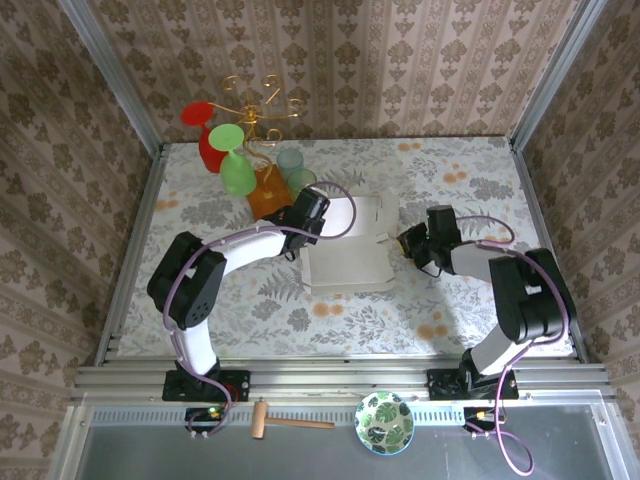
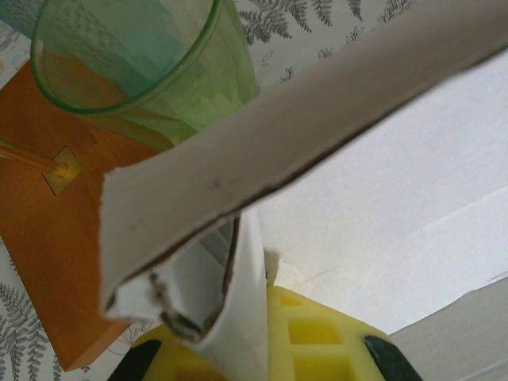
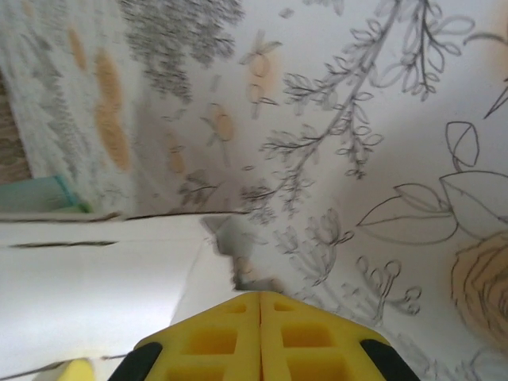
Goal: Fold the paper box
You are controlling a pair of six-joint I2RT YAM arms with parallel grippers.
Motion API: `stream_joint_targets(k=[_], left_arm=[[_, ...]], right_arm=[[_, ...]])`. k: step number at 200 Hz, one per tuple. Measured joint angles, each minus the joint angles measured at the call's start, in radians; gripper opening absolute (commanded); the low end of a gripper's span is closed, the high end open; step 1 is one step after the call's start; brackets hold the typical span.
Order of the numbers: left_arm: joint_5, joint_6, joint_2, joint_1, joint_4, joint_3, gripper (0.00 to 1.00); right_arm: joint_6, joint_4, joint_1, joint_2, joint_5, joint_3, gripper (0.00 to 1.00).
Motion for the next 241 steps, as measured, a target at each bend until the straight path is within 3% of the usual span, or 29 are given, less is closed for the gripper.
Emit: stream_joint_targets(k=[76,241], left_arm=[[0.011,-0.011,0.015,0.000,-0.035,0.021,0.00],[-0.001,-0.063,0.046,0.009,-0.061,0.048,0.00]], right_arm=[[0.012,0.082,0.017,0.153,0.020,0.080,0.08],[0.053,0.076,0.106,0.157,0.010,0.148,0.07]])
